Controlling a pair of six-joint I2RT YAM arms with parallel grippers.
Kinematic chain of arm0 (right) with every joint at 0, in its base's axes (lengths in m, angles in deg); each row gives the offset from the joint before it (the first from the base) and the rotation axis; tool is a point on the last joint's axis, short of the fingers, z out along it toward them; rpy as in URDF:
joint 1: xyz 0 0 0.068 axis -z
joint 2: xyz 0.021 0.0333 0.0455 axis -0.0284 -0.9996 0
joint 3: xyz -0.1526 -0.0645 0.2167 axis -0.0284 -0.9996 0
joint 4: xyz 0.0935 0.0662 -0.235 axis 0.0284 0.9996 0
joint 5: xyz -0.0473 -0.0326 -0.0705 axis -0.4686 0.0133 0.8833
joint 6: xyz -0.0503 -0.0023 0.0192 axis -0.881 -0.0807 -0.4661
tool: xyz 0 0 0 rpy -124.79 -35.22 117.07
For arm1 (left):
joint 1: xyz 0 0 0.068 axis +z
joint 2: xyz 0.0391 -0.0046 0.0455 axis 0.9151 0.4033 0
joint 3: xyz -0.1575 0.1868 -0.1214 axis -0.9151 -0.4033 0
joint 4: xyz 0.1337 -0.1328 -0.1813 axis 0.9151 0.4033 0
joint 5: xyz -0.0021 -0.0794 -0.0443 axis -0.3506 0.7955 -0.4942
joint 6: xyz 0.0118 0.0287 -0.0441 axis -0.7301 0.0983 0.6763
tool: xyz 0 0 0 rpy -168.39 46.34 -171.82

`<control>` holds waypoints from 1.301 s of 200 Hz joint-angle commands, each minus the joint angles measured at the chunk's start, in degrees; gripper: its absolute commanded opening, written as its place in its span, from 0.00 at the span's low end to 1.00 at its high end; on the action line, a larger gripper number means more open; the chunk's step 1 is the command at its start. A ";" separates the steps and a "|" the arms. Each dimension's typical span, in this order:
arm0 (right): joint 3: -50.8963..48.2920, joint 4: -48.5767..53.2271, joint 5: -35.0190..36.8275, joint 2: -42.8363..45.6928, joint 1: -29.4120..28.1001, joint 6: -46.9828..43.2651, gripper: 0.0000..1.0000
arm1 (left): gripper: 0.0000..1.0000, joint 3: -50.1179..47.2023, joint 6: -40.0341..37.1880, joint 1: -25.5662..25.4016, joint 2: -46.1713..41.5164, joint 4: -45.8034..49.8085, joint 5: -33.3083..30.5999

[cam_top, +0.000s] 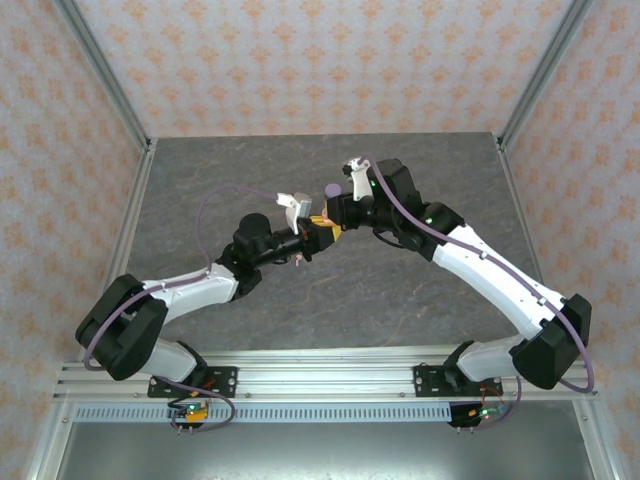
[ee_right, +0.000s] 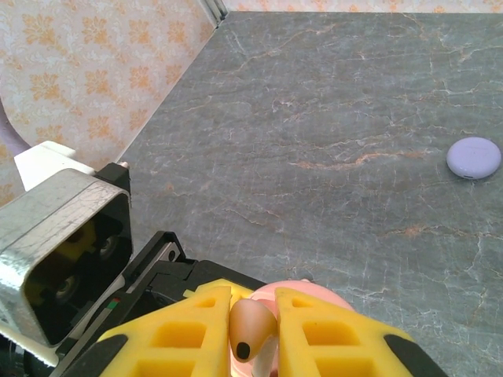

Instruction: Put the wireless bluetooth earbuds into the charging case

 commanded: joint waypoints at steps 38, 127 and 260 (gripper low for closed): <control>-0.51 -1.57 0.60 0.71 -0.40 0.63 0.19 | 0.02 1.10 0.34 -0.50 -2.39 -2.26 0.67; -0.78 -1.04 0.54 0.19 -0.39 0.61 0.19 | 0.02 1.72 0.91 -0.59 -2.48 -1.27 -0.11; -1.25 -0.46 -0.73 -0.13 -0.42 1.13 0.19 | 0.02 2.34 1.83 -0.59 -2.22 0.00 -2.47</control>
